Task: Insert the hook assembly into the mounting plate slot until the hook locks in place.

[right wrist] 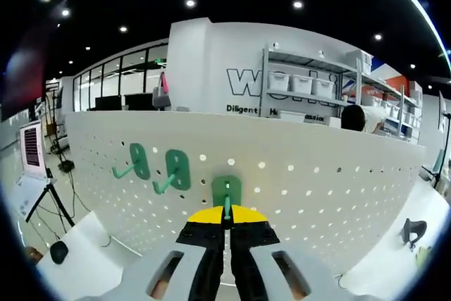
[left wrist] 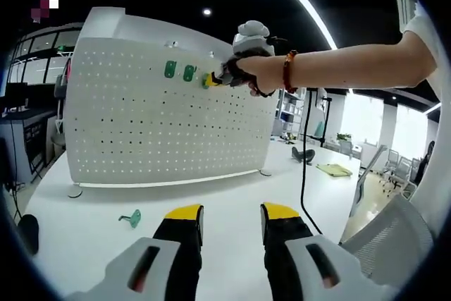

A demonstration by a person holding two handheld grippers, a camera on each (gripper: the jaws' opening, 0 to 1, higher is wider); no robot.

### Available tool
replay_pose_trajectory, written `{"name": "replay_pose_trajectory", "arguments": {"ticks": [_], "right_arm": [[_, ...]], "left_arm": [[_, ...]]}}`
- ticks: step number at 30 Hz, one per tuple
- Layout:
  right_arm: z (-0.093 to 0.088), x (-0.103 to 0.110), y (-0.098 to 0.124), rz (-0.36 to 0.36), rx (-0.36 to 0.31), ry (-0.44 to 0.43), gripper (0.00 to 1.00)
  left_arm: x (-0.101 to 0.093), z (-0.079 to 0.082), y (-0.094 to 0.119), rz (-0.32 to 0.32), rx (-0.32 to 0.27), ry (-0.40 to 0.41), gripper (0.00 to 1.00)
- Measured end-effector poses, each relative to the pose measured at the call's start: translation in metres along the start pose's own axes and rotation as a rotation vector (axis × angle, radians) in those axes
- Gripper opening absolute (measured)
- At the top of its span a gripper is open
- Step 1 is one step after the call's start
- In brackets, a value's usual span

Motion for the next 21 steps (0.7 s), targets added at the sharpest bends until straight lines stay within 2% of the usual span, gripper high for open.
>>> {"name": "replay_pose_trajectory", "arguments": {"ticks": [9,13,18,21], "right_arm": [[0.021,-0.005,0.003,-0.011,-0.04,-0.01,0.0],[0.019,-0.002,0.004,-0.018,-0.043,-0.004,0.0],[0.018,-0.003,0.003,-0.017,-0.044,-0.067,0.0],[0.017,-0.003,0.004,-0.024,-0.032,-0.056,0.0]], "left_arm": [[0.0,0.0,-0.001,0.0,-0.003,0.004,0.34],[0.0,0.0,-0.001,-0.001,-0.004,0.003,0.34],[0.0,0.0,0.0,0.0,-0.007,0.004,0.34],[0.0,0.0,0.0,-0.001,-0.009,0.006,0.34]]}}
Point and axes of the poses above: the point that each gripper's makers call its tool centre point, and the gripper's own axes: y roughly backward along the fingers, x roughly to its left, z roughly out of its top, the point moved 8 cm from there along y, roughly backward along the fingers, and after that the axes turned 4 degrees about x, right-handed, at the moved point
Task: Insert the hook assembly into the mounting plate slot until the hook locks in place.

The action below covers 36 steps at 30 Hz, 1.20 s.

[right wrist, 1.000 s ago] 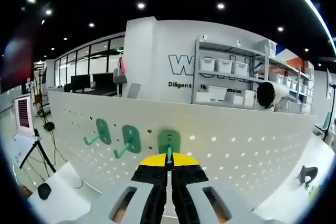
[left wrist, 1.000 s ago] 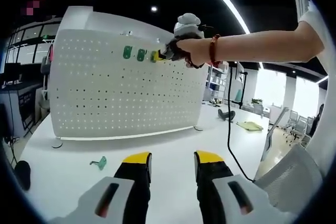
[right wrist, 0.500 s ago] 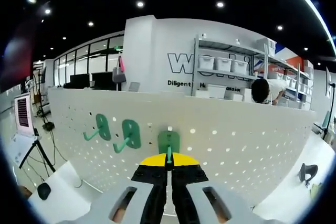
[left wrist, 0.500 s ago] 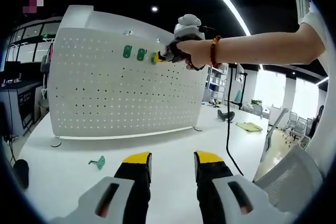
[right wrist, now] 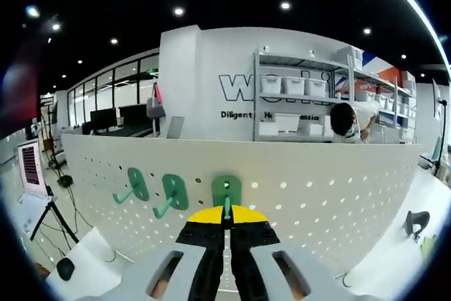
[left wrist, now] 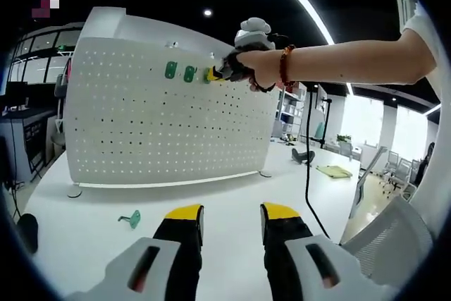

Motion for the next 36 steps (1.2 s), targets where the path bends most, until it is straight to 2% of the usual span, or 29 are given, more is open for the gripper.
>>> {"name": "replay_pose_trajectory", "arguments": {"ticks": [9,13,21,28,36], "right_arm": [[0.004,0.0,0.001,-0.018,0.017,0.018,0.0],[0.009,0.003,0.001,-0.019,0.001,0.042,0.0],[0.001,0.002,-0.002,-0.023,0.029,0.047,0.0],[0.0,0.004,-0.006,-0.025,0.024,0.022,0.0],[-0.003,0.004,-0.006,-0.031,0.011,0.06,0.0]], "left_arm": [[-0.001,0.0,0.0,-0.004,-0.007,0.004,0.34],[-0.001,0.0,-0.001,-0.008,-0.009,0.006,0.34],[-0.001,0.001,0.0,-0.006,-0.015,0.01,0.34],[0.001,0.001,0.001,0.002,-0.017,0.012,0.34],[0.001,0.001,0.0,0.002,-0.016,0.014,0.34]]}}
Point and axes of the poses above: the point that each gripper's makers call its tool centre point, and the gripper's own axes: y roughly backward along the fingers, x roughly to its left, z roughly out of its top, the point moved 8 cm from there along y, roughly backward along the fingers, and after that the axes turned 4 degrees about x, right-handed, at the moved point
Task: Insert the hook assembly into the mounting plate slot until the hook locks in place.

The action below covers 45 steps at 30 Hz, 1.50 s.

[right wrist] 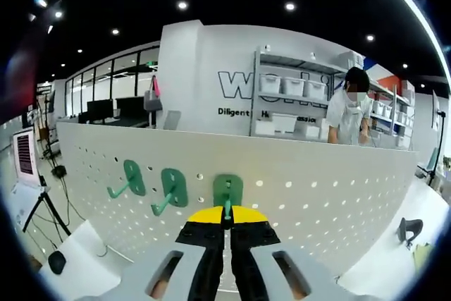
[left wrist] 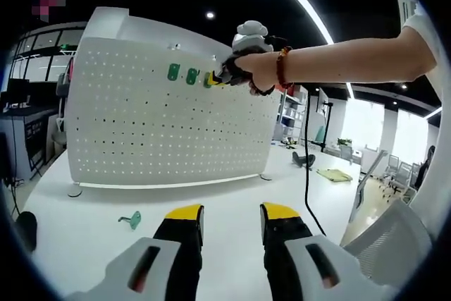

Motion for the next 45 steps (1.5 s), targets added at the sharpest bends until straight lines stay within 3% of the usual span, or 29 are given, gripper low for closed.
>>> {"name": "replay_pose_trajectory", "arguments": {"ticks": [3,20,25,31,40,45], "right_arm": [[-0.001,0.001,0.001,0.001,-0.014,0.05,0.01],[-0.005,0.003,0.006,0.065,-0.059,0.062,0.16],[-0.015,0.008,0.009,0.123,-0.082,0.085,0.25],[-0.034,0.008,0.014,0.136,-0.068,0.116,0.28],[-0.06,0.005,0.025,0.177,-0.03,0.089,0.33],[-0.065,0.003,0.031,0.207,-0.034,0.07,0.38]], "left_arm": [[0.0,0.0,-0.001,-0.004,0.002,-0.003,0.34],[0.0,0.002,0.001,0.0,0.005,-0.008,0.34],[0.001,0.003,0.0,-0.003,0.012,-0.015,0.34],[0.001,0.005,-0.002,0.0,0.027,-0.011,0.33],[0.003,0.006,-0.003,0.009,0.053,-0.017,0.32],[0.006,0.003,-0.006,0.016,0.063,-0.001,0.32]]}}
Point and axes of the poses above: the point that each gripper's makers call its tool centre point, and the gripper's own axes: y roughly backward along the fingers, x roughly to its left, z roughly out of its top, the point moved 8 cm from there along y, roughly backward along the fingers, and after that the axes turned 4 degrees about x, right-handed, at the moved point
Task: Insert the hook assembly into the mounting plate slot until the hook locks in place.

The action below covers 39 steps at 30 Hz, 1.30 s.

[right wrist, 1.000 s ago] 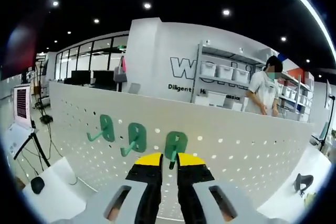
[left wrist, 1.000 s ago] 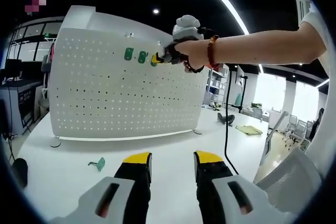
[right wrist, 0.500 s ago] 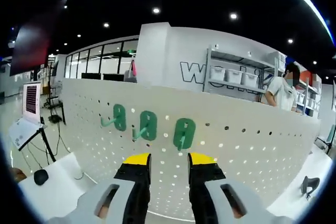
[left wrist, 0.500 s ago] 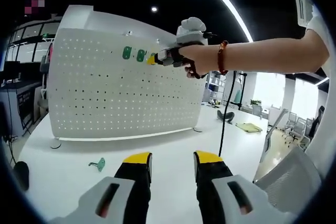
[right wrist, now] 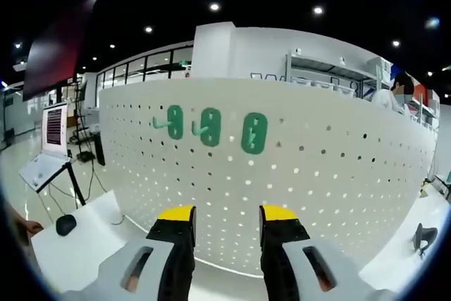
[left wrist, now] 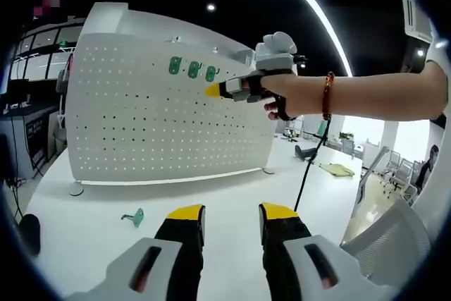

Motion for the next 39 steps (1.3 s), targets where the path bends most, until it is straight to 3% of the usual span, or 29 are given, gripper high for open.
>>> {"name": "replay_pose_trajectory", "arguments": {"ticks": [9,19,28,39], "right_arm": [[-0.005,0.001,0.018,0.024,-0.024,0.006,0.37],[-0.024,0.005,0.034,0.05,-0.014,0.015,0.34],[-0.039,0.005,0.044,0.067,-0.006,0.0,0.33],[-0.056,0.009,0.054,0.091,0.007,-0.008,0.31]], "left_arm": [[0.003,-0.001,-0.006,0.005,0.026,-0.002,0.31],[0.012,-0.016,-0.011,0.031,0.06,0.046,0.3],[0.029,-0.023,-0.008,0.07,0.056,0.098,0.3],[0.057,-0.024,-0.019,0.139,0.083,0.093,0.28]]}}
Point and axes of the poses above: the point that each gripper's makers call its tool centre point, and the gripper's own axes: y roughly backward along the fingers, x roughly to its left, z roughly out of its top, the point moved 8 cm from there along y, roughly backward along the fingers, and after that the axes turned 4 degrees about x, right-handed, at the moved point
